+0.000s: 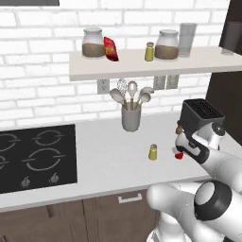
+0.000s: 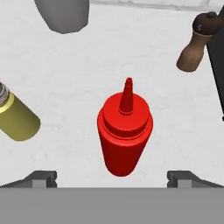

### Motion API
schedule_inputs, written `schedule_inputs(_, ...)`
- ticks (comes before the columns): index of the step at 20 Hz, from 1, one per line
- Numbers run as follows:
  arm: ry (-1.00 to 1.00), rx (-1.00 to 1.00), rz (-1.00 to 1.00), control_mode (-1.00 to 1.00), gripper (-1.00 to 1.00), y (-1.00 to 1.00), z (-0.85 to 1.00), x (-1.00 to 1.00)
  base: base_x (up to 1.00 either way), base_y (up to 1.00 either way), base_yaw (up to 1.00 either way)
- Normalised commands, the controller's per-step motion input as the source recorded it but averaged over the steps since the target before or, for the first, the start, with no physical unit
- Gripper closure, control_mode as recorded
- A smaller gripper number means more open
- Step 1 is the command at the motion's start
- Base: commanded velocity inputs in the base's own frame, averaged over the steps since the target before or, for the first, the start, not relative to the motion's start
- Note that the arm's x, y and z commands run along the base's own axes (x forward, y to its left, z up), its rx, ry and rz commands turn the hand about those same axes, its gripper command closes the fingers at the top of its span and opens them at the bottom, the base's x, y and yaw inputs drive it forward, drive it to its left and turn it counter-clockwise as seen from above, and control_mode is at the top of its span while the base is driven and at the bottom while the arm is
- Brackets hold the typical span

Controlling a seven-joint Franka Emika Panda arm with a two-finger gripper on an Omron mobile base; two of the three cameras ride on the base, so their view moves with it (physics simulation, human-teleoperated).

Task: Put the shaker and condiment bottle from the counter next to their counterparts in the cabinet.

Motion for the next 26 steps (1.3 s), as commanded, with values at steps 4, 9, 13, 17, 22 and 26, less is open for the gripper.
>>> schedule_inputs(4, 0.00, 0.00, 0.00, -1.00, -1.00, -0.01, -0.08, 0.10, 0.00, 0.00, 0.00)
schedule_inputs(9, 0.00, 0.00, 0.00, -1.00, -1.00, -0.01, -0.08, 0.10, 0.00, 0.00, 0.00)
schedule_inputs(13, 0.00, 0.00, 0.00, -1.00, -1.00, -0.01, -0.07, 0.11, 0.00, 0.00, 0.00)
schedule_inputs(17, 0.00, 0.00, 0.00, -1.00, -1.00, -0.01, -0.07, 0.11, 0.00, 0.00, 0.00)
schedule_inputs(22, 0.00, 0.00, 0.00, -1.00, -1.00, -0.01, -0.08, 0.13, 0.00, 0.00, 0.00)
schedule_inputs(26, 0.00, 0.00, 0.00, -1.00, -1.00, -0.02, -0.08, 0.11, 0.00, 0.00, 0.00)
